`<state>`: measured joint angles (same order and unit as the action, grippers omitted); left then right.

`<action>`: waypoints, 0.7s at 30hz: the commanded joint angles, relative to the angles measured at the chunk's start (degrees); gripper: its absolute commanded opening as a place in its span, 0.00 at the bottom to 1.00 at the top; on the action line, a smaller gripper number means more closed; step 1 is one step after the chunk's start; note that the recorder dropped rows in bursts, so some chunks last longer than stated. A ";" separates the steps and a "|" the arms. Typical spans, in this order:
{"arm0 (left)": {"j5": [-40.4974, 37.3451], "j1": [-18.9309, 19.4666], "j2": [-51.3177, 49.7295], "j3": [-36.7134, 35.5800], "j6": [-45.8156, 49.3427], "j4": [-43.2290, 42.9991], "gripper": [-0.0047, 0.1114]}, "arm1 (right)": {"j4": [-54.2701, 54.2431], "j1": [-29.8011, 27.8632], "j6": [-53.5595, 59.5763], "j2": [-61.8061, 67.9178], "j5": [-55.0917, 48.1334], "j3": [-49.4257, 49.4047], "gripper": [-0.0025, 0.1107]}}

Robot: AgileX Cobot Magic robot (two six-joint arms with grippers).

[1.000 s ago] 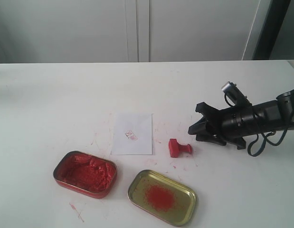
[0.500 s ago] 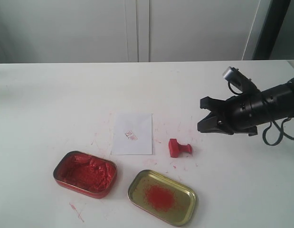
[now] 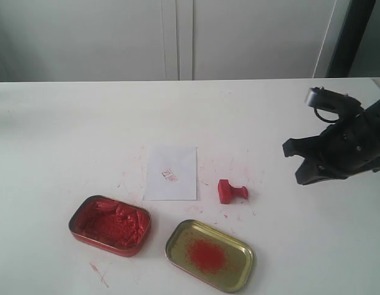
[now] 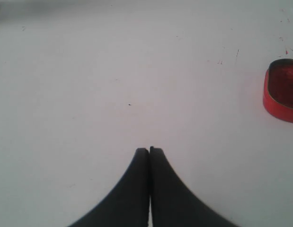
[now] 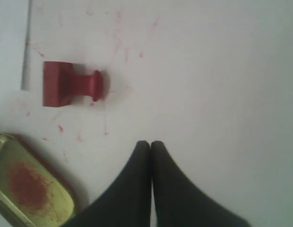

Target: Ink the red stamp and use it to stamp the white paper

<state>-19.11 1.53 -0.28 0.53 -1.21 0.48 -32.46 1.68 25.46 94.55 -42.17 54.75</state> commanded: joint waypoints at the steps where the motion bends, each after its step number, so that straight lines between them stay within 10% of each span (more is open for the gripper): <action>1: -0.38 0.18 0.28 -0.53 -0.05 0.27 0.04 | 13.38 -0.50 -11.07 -3.53 -0.67 -0.17 0.02; 21: -0.38 0.18 0.28 -0.53 -0.05 0.27 0.04 | 21.85 -0.50 -16.73 -11.11 -2.48 -2.94 0.02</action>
<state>-19.11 1.53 -0.28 0.53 -1.21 0.48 -11.30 1.68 8.93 85.34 -44.90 53.46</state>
